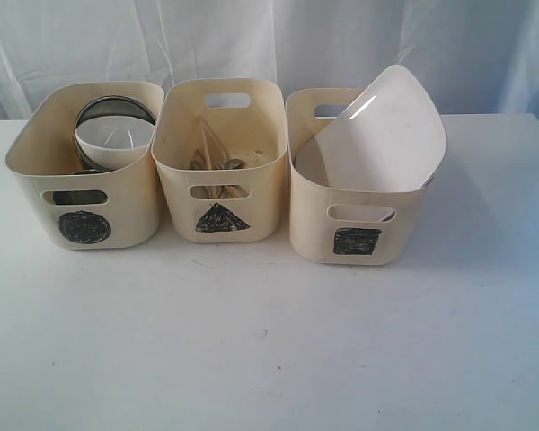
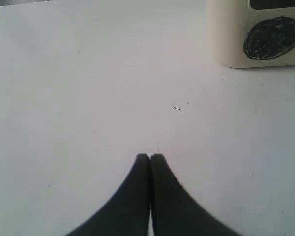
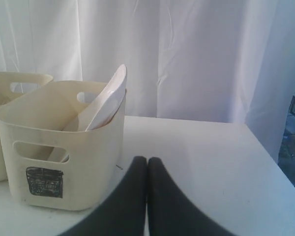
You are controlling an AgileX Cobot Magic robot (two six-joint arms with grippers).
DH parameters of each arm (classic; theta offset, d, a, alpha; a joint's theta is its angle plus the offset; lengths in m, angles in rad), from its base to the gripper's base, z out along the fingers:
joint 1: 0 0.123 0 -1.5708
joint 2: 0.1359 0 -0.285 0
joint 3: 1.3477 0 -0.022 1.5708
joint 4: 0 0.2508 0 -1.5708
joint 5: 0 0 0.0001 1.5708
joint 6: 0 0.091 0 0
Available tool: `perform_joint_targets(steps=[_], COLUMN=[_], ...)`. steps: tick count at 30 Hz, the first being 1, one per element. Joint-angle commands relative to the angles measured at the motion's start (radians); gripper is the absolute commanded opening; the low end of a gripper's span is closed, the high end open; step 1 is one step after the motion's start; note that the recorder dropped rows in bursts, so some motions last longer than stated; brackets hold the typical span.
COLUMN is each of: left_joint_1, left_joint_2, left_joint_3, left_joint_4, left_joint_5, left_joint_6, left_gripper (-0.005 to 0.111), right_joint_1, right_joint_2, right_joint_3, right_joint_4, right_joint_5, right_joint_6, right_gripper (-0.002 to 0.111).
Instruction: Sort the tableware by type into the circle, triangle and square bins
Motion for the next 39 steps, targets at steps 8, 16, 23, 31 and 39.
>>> perform_joint_targets(steps=[8,16,23,31,39], left_joint_1=[-0.006,-0.006,-0.006,-0.006,-0.006], left_joint_2=[-0.004,-0.004,-0.004,-0.004,-0.004], left_joint_3=[0.005,0.005,0.005,0.005,0.005], left_joint_4=[-0.011,-0.011,-0.011,-0.011,-0.011], left_joint_5=[-0.003,-0.003,-0.003,-0.003,-0.003], left_joint_6=[-0.003,-0.003,-0.003,-0.003,-0.003], left_gripper=[0.000,0.000,0.000,0.000,0.000], right_joint_1=[0.000,0.000,0.000,0.000,0.000], right_joint_2=[-0.043,-0.043,-0.043,-0.043,-0.043], right_joint_3=[0.005,0.005,0.005,0.005,0.005], right_joint_4=[0.009,0.009,0.009,0.008,-0.001], right_joint_5=[0.036,0.041,0.060,0.091,0.098], right_joint_6=[0.047,0.243,0.426,0.430,0.387], right_gripper=[0.000,0.000,0.000,0.000,0.000])
